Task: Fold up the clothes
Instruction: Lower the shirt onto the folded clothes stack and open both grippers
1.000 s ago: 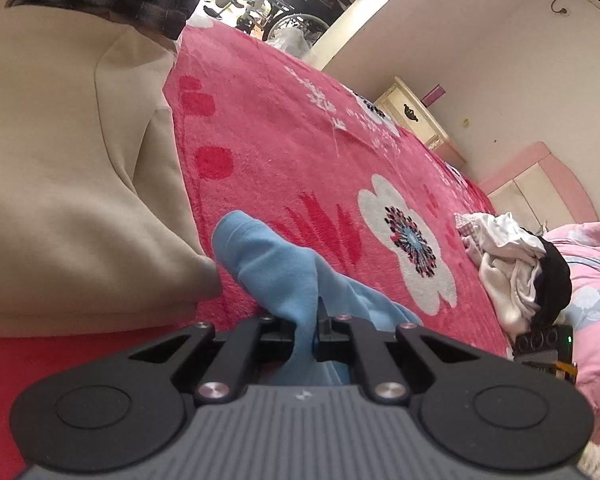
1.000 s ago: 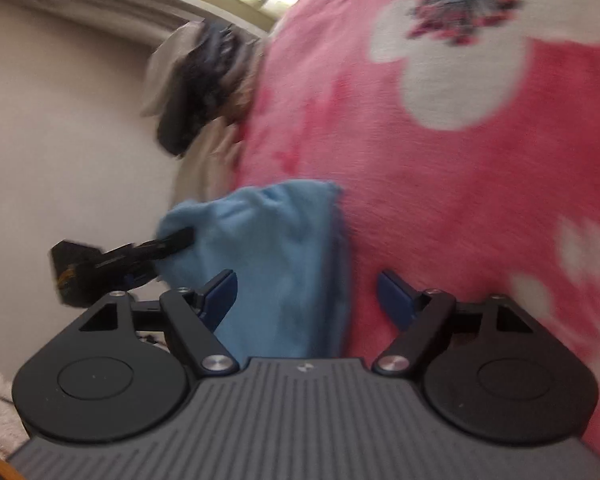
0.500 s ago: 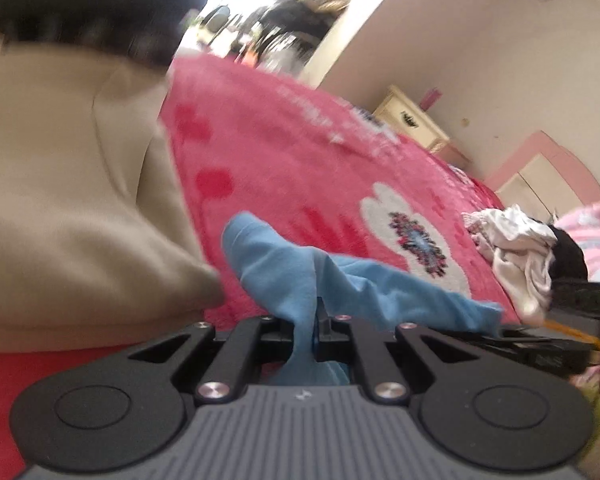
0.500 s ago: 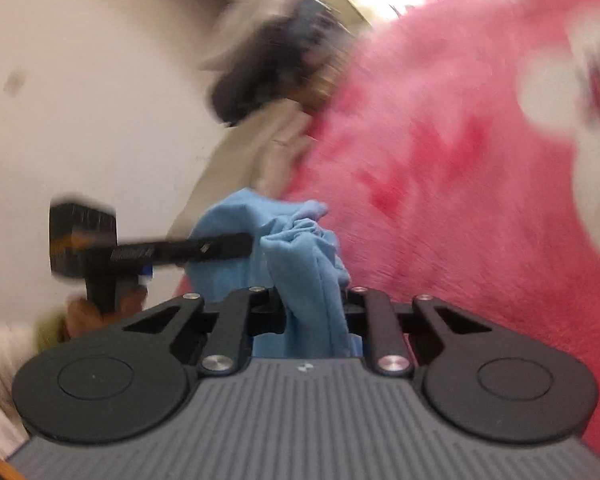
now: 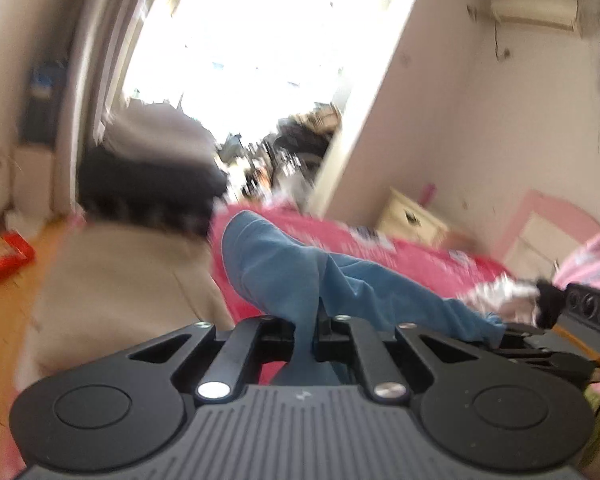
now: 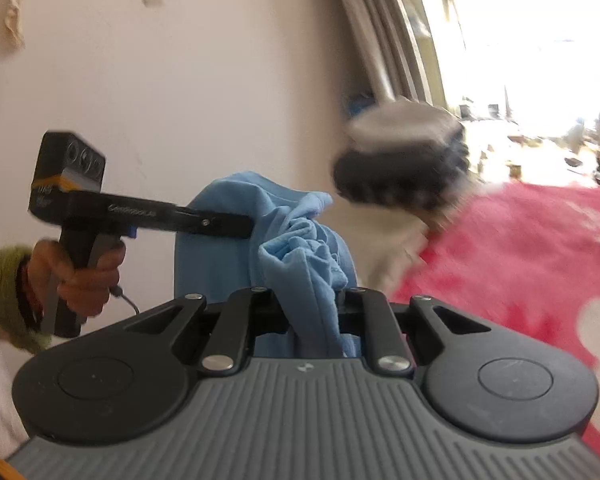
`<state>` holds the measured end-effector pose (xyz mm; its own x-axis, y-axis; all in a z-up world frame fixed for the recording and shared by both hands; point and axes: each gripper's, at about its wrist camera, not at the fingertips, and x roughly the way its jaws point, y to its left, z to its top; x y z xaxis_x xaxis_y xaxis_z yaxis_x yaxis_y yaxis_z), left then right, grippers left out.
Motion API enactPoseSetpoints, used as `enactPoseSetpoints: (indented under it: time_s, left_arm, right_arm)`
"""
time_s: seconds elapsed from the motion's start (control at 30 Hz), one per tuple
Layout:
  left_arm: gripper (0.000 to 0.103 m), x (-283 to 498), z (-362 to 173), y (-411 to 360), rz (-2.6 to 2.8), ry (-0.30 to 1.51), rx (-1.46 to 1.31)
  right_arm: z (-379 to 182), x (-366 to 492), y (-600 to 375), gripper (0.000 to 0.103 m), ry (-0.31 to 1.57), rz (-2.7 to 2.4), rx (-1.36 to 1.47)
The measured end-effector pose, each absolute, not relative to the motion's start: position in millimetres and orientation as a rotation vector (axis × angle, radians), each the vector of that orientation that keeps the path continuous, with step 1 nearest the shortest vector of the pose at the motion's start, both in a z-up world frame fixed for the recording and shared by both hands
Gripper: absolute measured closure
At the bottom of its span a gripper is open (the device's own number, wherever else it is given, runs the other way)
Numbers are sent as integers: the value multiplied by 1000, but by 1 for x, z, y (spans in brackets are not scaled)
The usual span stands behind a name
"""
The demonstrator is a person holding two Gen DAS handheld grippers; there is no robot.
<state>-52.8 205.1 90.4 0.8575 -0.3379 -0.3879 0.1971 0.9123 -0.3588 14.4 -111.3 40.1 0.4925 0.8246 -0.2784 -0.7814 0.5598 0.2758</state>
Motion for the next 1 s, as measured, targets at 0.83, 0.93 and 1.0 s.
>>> enactPoseSetpoints:
  time_s: [0.83, 0.93, 1.0]
  left_arm:
    - [97, 141, 49, 363, -100, 534, -511]
    - [97, 161, 33, 368, -84, 558, -505]
    - [96, 174, 21, 371, -70, 576, -502]
  right_arm:
    - [18, 288, 39, 90, 662, 1000, 395]
    - [4, 307, 45, 90, 694, 981, 386]
    - [-8, 319, 50, 90, 713, 970, 383]
